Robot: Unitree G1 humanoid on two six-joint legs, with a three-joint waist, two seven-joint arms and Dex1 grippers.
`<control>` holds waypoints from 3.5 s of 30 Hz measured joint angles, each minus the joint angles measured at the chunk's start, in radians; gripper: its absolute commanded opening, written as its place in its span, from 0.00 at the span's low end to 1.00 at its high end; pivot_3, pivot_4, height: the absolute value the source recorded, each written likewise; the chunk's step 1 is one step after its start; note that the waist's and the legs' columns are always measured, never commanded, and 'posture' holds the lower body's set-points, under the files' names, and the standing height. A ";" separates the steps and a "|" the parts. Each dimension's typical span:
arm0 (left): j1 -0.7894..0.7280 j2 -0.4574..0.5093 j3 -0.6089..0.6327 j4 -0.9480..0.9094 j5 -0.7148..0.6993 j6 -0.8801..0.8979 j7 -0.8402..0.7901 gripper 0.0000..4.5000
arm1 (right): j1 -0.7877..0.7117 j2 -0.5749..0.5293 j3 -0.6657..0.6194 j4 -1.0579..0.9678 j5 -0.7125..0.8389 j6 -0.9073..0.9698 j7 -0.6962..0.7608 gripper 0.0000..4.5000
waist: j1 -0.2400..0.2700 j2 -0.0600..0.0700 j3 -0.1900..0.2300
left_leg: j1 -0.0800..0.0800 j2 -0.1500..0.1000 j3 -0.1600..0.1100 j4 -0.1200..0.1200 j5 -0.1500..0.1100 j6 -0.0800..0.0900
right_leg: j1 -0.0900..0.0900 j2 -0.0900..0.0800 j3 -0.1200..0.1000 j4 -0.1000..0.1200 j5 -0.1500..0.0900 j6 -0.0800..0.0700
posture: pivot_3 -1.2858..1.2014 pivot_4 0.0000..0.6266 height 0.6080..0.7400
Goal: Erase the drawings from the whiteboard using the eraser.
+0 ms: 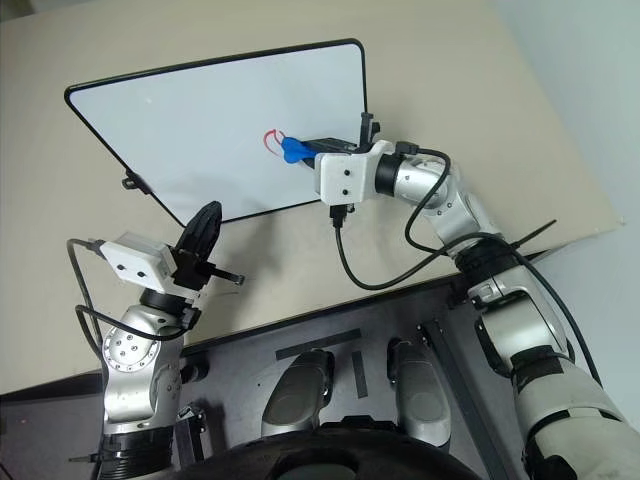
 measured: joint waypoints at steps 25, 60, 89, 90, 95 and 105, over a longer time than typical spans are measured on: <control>-0.044 0.005 -0.007 -0.027 0.001 0.055 0.009 0.00 | -0.120 0.050 0.007 0.157 -0.106 -0.160 -0.188 0.08 | -0.006 0.000 0.000 | -0.001 0.001 0.000 0.000 0.002 0.000 | -0.006 0.001 0.000 0.001 0.007 -0.005 | 0.52 0.24 1.00; -0.042 0.007 -0.002 -0.016 0.001 0.045 -0.005 0.00 | -0.076 0.067 0.117 0.225 -0.236 -0.213 -0.281 0.08 | -0.006 0.000 0.000 | -0.004 0.001 0.000 -0.001 0.000 -0.002 | -0.010 0.001 -0.001 -0.002 0.008 -0.005 | 0.52 0.24 1.00; -0.021 0.053 0.038 0.021 -0.069 0.013 -0.112 0.00 | 0.401 -0.144 -0.005 -0.478 0.370 0.605 0.378 0.47 | -0.008 -0.001 0.000 | -0.001 0.001 -0.001 0.002 0.004 -0.002 | -0.003 0.002 -0.002 -0.003 0.010 -0.004 | 0.52 0.24 1.00; -0.022 0.055 0.038 0.021 -0.071 0.014 -0.116 0.00 | 0.401 -0.132 -0.005 -0.483 0.367 0.608 0.374 0.54 | -0.008 -0.001 0.000 | 0.000 0.001 -0.001 0.002 0.004 -0.001 | -0.002 0.002 -0.002 -0.003 0.010 -0.004 | 0.52 0.24 1.00; -0.026 0.072 0.038 0.021 -0.076 0.028 -0.126 0.00 | 0.399 -0.104 -0.015 -0.505 0.344 0.599 0.312 0.61 | -0.007 -0.001 0.000 | 0.002 0.001 -0.001 0.002 0.005 -0.001 | 0.001 0.002 -0.002 -0.005 0.010 -0.003 | 0.52 0.24 1.00; -0.098 0.097 0.028 0.048 -0.104 0.058 -0.173 0.00 | 0.551 -0.114 -0.209 -0.691 0.466 0.716 0.241 0.61 | 0.005 -0.001 0.000 | 0.000 0.000 -0.001 0.001 0.002 -0.001 | 0.001 0.001 -0.002 -0.007 0.006 0.001 | 0.52 0.24 1.00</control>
